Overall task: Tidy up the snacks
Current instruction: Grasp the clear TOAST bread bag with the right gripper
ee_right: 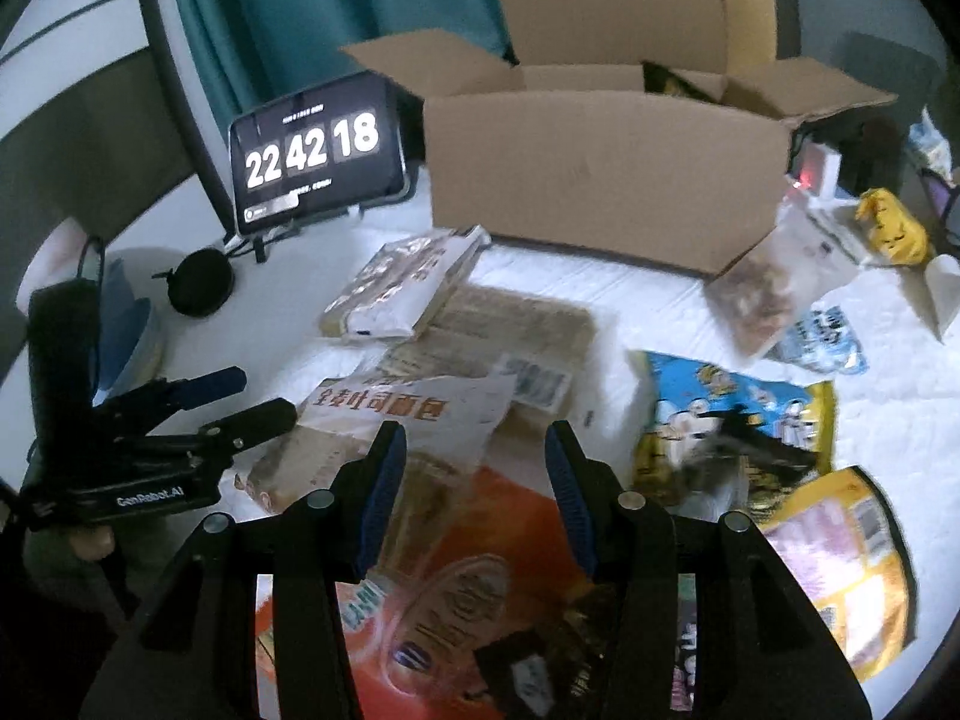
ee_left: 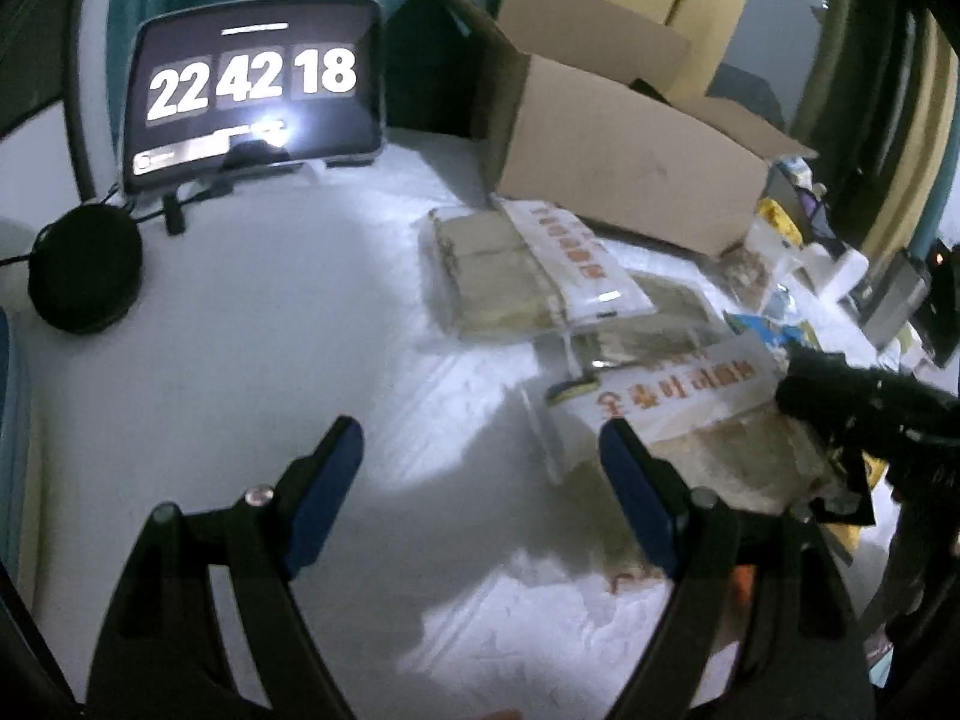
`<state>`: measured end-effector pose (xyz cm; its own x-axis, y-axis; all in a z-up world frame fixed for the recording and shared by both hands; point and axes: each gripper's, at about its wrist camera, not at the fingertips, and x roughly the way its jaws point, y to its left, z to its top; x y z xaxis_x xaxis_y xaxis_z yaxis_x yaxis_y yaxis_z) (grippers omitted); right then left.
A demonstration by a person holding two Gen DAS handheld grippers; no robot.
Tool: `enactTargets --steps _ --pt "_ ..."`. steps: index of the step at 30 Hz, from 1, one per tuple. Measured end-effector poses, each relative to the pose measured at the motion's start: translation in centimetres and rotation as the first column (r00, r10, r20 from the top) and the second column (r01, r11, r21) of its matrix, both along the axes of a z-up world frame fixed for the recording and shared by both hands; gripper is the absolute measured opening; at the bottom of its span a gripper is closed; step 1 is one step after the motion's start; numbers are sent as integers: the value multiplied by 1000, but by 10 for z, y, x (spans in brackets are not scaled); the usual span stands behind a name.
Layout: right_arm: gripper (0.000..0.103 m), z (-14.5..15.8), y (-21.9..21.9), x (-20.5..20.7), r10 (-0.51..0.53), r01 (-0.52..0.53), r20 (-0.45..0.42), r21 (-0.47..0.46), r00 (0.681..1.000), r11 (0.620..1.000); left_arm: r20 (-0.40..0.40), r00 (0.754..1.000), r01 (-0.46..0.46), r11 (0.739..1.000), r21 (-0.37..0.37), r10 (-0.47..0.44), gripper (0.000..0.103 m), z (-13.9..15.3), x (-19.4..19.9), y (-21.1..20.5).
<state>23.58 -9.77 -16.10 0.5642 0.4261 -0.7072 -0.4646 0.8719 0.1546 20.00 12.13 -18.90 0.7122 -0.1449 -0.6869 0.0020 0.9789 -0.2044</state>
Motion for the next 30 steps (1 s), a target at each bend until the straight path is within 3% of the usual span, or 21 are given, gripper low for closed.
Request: enactTargets --steps 4,6,12,15,19,23,30 --pt "52 -9 12 8 20 -19 -69 23 997 1000 -22 999 27 999 -24 -27 82 -5 2 0" --pt "58 -14 19 10 41 -37 -103 47 994 998 -36 996 75 997 -36 -77 82 -7 5 -6" --pt "63 -29 26 21 79 -55 -204 118 976 991 -46 990 127 989 -74 -131 82 -9 7 -7" --pt "57 -26 28 17 82 -63 -173 112 981 992 -46 991 123 989 -80 -127 82 -9 7 -7" --pt "38 -12 26 10 119 -106 -110 119 987 987 -29 995 95 994 -48 -97 82 -4 6 -9" --pt "27 6 22 7 146 -139 -55 121 988 983 -2 996 88 995 -41 -88 82 7 6 -9" --pt "23 36 4 13 160 -160 13 150 987 976 39 998 43 999 -8 -43 83 36 23 -13"
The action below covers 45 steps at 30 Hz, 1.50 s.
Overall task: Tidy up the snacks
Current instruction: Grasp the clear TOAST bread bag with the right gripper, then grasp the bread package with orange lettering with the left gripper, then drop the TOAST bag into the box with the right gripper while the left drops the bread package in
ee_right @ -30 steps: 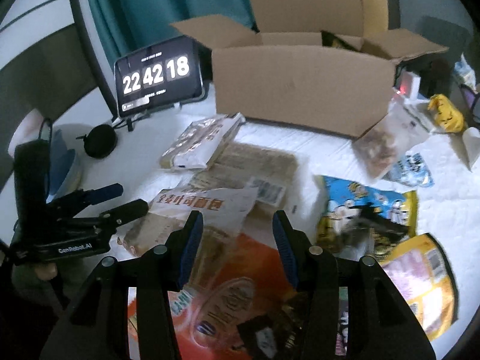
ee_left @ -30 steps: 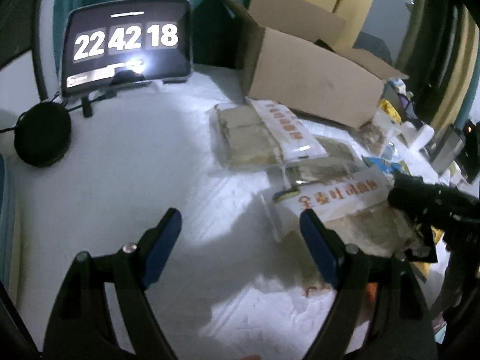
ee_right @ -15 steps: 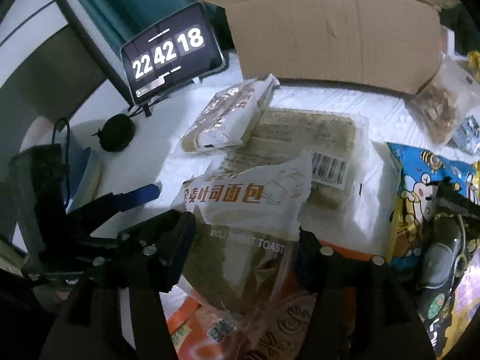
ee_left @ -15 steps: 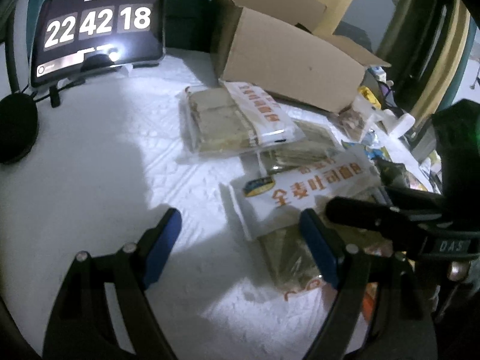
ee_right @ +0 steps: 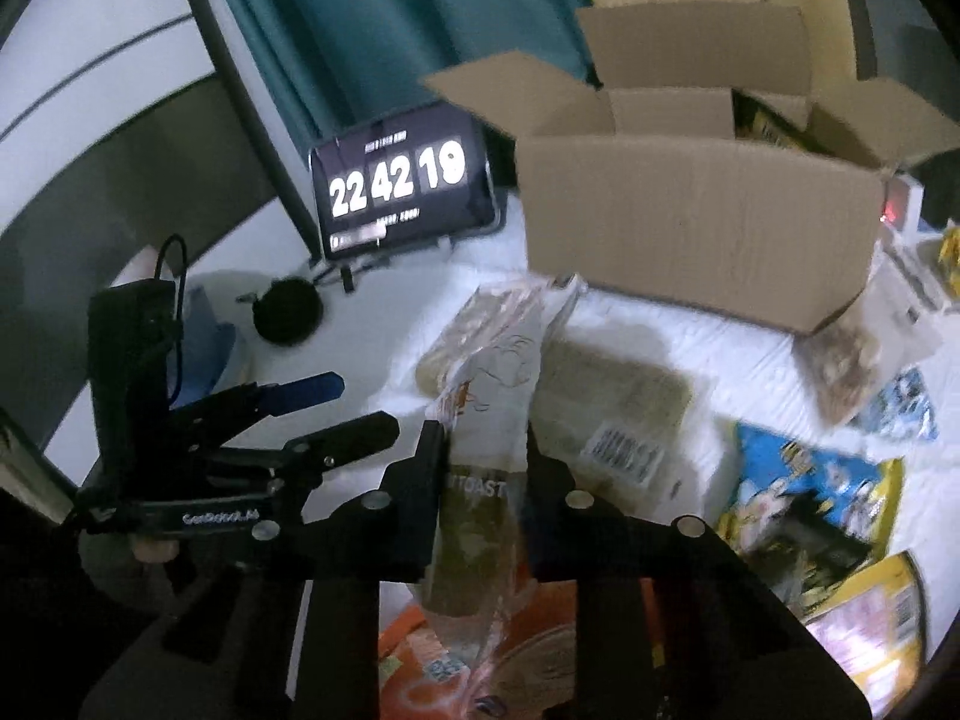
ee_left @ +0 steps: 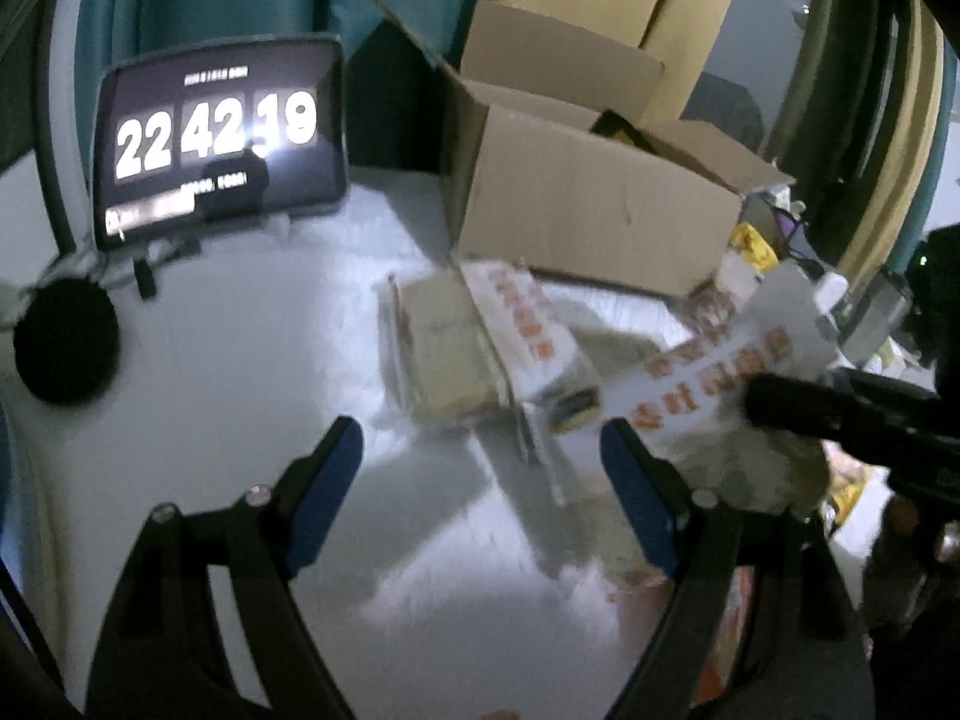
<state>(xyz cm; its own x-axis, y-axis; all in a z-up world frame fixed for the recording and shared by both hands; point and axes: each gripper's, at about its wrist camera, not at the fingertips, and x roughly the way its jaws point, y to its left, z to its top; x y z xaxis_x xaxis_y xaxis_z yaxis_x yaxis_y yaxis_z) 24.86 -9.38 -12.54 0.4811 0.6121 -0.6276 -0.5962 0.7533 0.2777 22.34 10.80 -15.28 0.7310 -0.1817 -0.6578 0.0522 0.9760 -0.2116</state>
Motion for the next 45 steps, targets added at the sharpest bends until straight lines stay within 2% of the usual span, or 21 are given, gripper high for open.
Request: enactTargets --steps 3,10,16,21,24,25,30,32,35,38,45 --pt "22 11 -16 5 -15 14 19 20 1000 1000 -8 1000 -15 1000 -2 15 89 6 15 -4" --pt "22 39 -64 18 -84 79 78 64 993 995 -40 999 -21 1000 11 22 91 9 50 -18" --pt "22 48 -105 35 -154 145 96 92 983 985 -93 995 -26 999 31 29 91 4 80 -38" --pt "22 45 -125 49 -174 164 84 116 981 980 -155 987 -30 994 101 45 91 -7 103 -56" --pt "22 42 -134 53 -178 168 76 128 981 977 -185 979 -59 988 141 85 92 -18 111 -53" --pt "22 40 -135 54 -179 169 73 131 981 977 -188 977 -70 986 154 99 92 -20 112 -50" --pt "22 37 -142 59 -183 173 59 141 981 975 -211 973 -74 993 96 93 95 -30 114 -40" --pt "22 38 -143 58 -183 173 62 143 981 974 -207 975 -67 994 87 84 94 -31 112 -39" --pt "22 42 -142 57 -183 172 73 143 980 975 -202 978 -46 997 66 58 86 -27 106 -37" --pt "22 46 -141 55 -186 173 84 140 979 975 -187 982 -28 998 53 37 83 -15 91 -36" --pt "22 59 -134 49 -183 168 114 126 976 978 -82 996 -14 998 56 19 83 31 52 -38"
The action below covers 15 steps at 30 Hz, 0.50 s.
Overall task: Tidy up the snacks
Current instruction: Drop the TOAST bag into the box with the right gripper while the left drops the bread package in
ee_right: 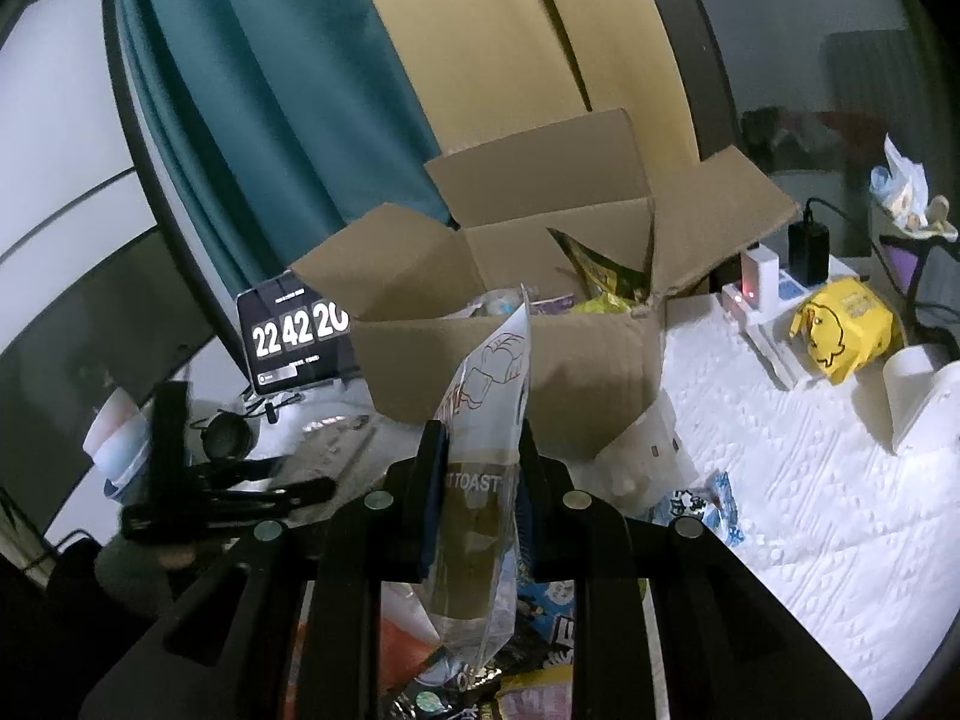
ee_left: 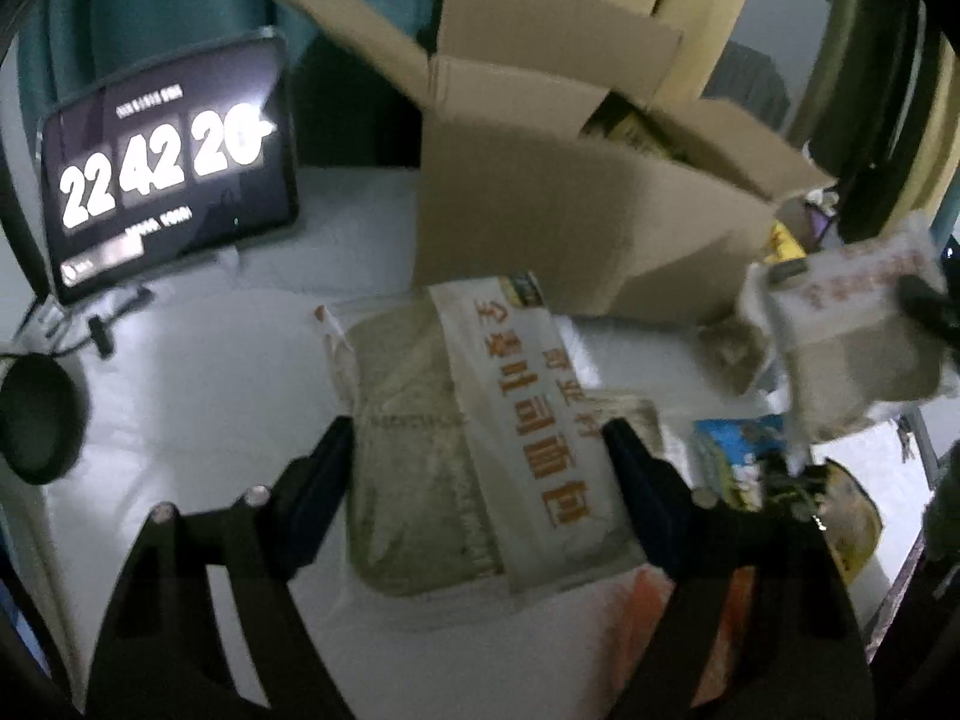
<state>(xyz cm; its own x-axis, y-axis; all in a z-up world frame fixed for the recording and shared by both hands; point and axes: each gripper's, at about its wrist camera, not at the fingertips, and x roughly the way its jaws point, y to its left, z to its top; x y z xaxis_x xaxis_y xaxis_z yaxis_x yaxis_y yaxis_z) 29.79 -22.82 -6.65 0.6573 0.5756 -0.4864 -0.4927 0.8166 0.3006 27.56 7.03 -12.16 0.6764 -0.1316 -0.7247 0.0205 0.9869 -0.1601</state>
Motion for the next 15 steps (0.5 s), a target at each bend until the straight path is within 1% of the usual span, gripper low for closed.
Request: enactTargets --steps 4,8,12,15 --pt "22 9 5 -2 2 -2 20 -9 1000 1000 69 998 2 1000 20 -4 83 23 -20 6" --pt "22 17 12 -2 6 -5 38 -19 999 1000 120 993 6 999 36 -10 83 42 -20 12" --pt "22 24 18 -2 12 -10 54 -27 998 1000 160 987 5 999 36 -11 83 56 -15 8" --pt "22 29 21 -1 12 -10 64 -31 998 999 196 981 2 998 57 -14 83 64 -13 5"
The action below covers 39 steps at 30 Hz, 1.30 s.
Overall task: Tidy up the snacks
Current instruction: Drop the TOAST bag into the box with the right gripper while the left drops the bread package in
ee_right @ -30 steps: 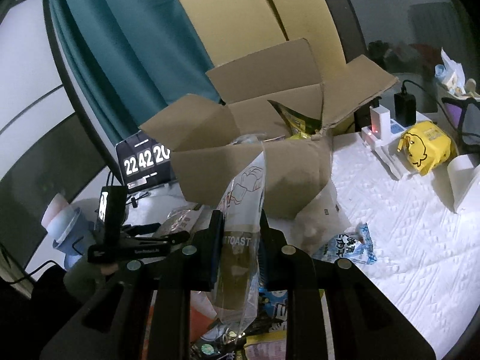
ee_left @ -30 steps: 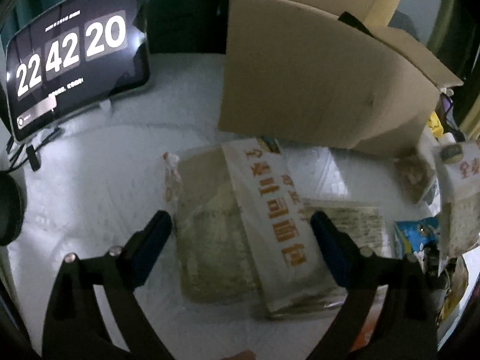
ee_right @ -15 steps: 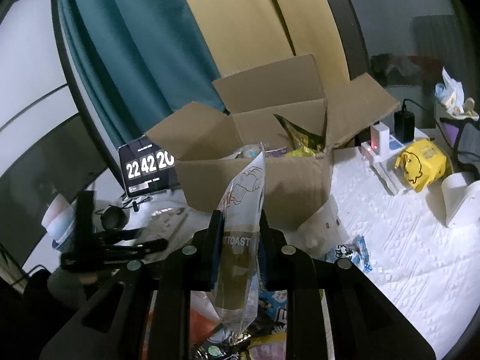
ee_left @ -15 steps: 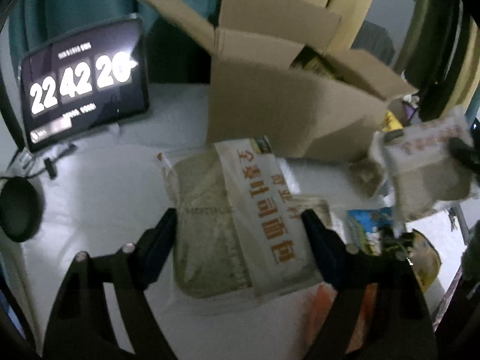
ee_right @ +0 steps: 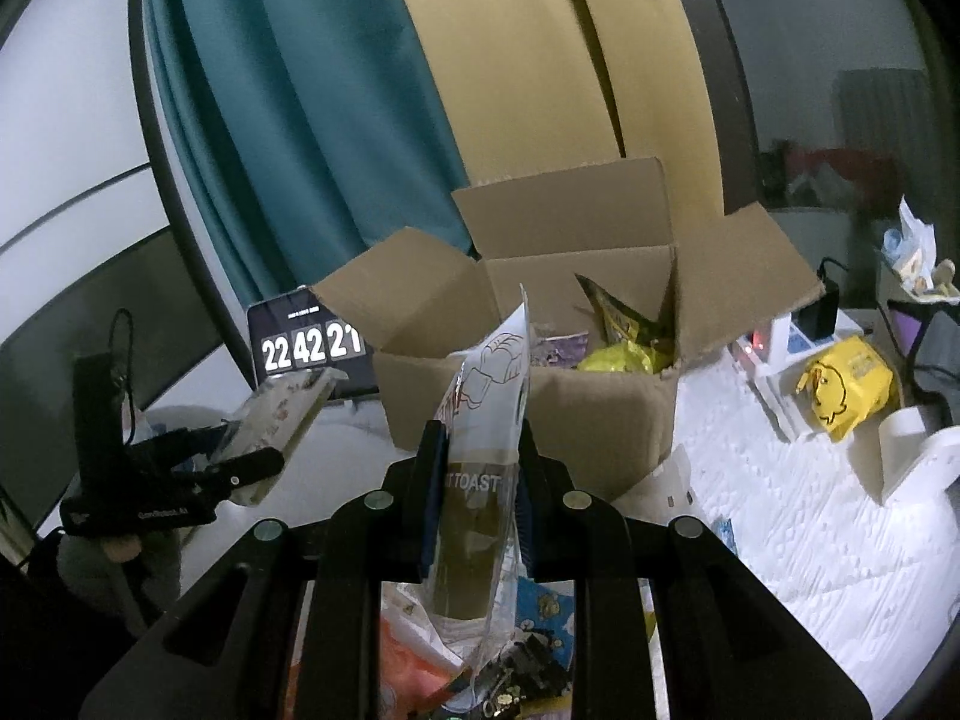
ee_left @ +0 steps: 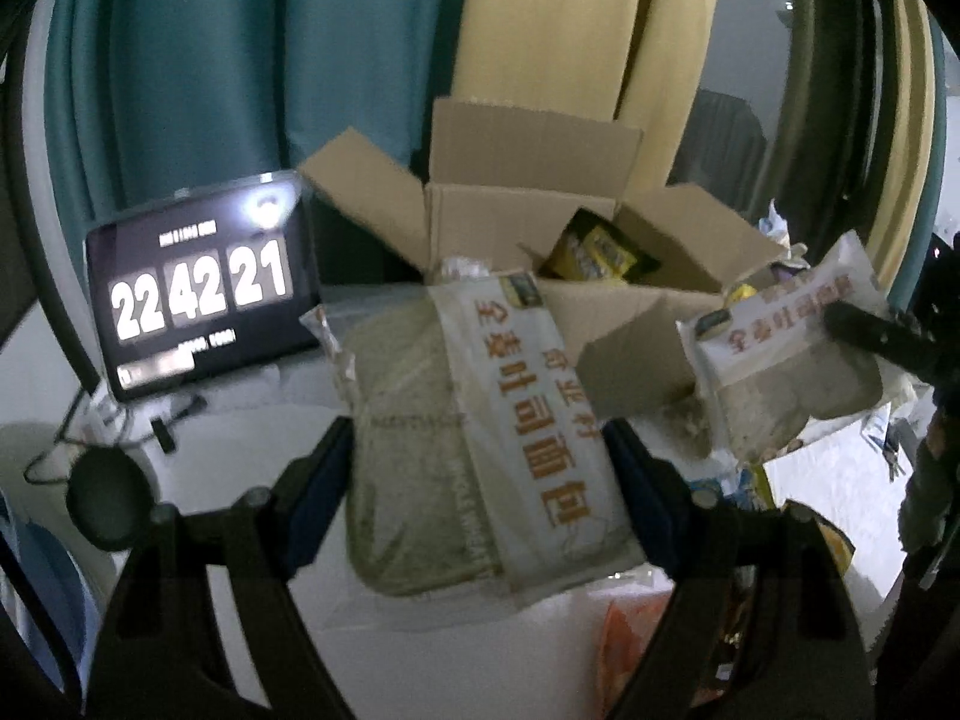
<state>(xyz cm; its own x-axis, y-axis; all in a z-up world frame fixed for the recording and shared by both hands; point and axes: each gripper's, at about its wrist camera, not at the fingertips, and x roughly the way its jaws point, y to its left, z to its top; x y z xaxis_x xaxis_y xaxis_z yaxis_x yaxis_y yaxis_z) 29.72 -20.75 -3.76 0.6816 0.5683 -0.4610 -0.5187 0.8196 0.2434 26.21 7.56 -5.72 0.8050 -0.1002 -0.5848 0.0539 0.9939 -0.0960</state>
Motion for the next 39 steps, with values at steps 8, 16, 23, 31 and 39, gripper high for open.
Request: enactTargets --steps 8,16,23,31,39 --pt "22 12 3 11 -11 11 26 -11 1000 1000 82 996 22 999 31 -24 83 27 6 -8" --pt "22 24 13 27 -29 32 65 -38 997 999 137 990 34 998 46 -41 83 43 27 -11" --pt "22 32 25 48 -46 53 95 -69 994 996 175 982 64 995 71 -76 83 53 54 -18" --pt "22 43 20 77 -90 100 132 -73 987 992 190 979 67 997 29 -71 83 50 89 -25" --pt "22 51 14 112 -128 145 173 -88 977 986 135 986 96 995 18 -97 83 34 137 -37"
